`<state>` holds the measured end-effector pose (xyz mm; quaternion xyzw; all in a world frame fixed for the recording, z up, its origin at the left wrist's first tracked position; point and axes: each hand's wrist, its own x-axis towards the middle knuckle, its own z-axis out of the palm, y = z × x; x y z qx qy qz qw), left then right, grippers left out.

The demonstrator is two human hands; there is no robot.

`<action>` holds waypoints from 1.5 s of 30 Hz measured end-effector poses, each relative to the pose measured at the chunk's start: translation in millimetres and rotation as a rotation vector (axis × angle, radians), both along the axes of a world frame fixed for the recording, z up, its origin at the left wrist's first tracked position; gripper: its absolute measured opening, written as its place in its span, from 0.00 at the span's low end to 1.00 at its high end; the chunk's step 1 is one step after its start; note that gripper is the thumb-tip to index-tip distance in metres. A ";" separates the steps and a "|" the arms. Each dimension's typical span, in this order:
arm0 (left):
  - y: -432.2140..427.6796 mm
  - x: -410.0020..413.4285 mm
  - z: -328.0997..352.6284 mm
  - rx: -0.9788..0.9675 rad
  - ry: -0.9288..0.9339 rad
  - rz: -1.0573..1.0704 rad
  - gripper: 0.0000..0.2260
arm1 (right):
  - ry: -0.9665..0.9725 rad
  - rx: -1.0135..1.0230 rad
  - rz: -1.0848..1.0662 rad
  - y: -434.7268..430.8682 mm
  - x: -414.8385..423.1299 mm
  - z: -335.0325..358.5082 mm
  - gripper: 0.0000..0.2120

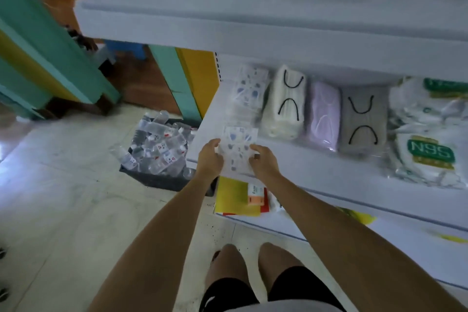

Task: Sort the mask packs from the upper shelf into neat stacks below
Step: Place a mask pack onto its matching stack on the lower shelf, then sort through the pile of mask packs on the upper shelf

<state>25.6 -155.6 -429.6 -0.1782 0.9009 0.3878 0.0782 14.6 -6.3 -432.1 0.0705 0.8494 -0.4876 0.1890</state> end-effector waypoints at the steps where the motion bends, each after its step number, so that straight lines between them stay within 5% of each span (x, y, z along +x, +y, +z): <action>1: -6.1 -9.2 -6.6 -0.015 -0.006 -0.037 0.21 | -0.015 0.003 0.001 -6.3 -5.7 -4.1 0.22; 9: -36.7 -22.0 -39.8 -0.061 -0.066 -0.297 0.22 | -0.103 0.127 0.115 -22.6 6.2 -22.0 0.30; 13: -38.8 -15.4 -13.4 -0.089 0.056 -0.255 0.20 | -0.032 0.194 0.075 -17.7 38.6 0.3 0.29; 18: -17.2 -12.3 53.1 -0.068 0.319 -0.450 0.18 | 0.121 0.323 0.124 2.2 49.4 54.7 0.27; 33: 83.6 68.8 266.1 -0.197 1.122 -0.644 0.12 | 1.348 0.360 0.186 121.5 105.7 288.3 0.15; 38: 107.8 50.2 318.3 -0.329 0.914 -0.581 0.15 | 1.031 0.456 0.108 140.7 70.8 330.0 0.17; 41: 113.8 27.9 320.7 -0.437 0.666 -0.590 0.18 | 0.779 0.619 0.244 135.6 47.0 338.3 0.26; 45: 106.9 9.2 316.5 -0.571 0.595 -0.569 0.13 | 0.590 0.853 0.340 127.9 33.4 333.8 0.36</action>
